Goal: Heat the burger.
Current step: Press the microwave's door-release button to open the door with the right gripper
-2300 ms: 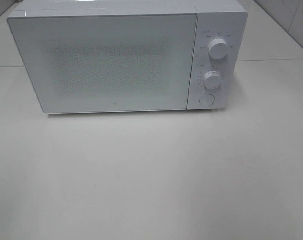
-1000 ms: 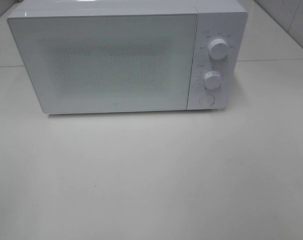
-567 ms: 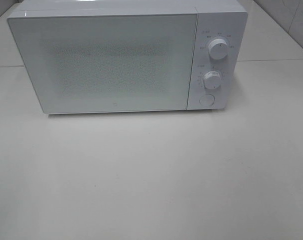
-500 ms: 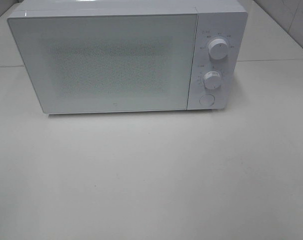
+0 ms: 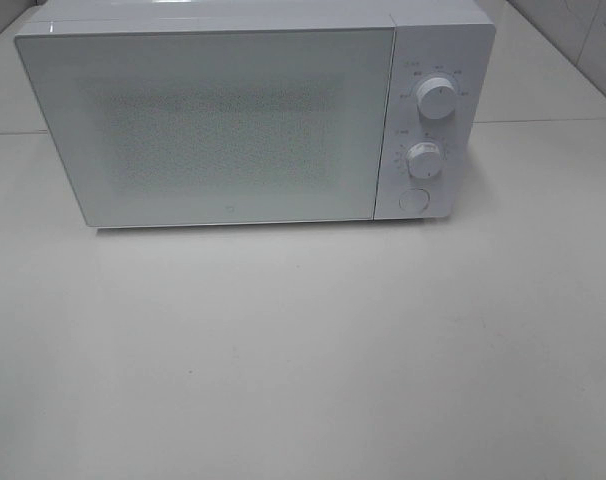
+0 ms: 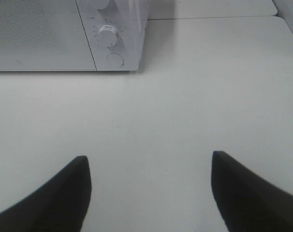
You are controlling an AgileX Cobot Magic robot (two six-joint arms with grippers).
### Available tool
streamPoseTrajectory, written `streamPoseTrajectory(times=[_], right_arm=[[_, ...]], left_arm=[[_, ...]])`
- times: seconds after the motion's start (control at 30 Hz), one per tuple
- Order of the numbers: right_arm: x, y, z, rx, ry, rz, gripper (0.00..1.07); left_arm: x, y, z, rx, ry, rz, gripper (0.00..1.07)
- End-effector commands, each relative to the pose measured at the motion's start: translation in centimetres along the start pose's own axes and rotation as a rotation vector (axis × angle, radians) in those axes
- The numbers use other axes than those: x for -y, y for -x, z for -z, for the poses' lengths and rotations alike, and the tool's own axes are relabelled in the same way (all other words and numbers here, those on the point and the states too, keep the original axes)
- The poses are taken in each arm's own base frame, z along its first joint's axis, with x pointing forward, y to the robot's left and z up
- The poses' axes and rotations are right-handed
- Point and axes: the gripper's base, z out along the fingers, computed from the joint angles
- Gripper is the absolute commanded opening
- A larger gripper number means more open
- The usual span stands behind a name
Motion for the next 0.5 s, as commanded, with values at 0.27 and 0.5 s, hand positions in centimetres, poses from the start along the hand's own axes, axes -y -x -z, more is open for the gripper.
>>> streamPoseTrajectory(times=[0.27,0.5], right_arm=[[0.0,-0.11,0.28,0.039,-0.008,0.011,0.67],[0.0,0.42,0.54,0.067,-0.009,0.011,0.67]], left_arm=[[0.0,-0.11,0.22,0.034,0.004,-0.001,0.0],[0.0,-0.11,0.22,0.034,0.004,-0.001,0.0]])
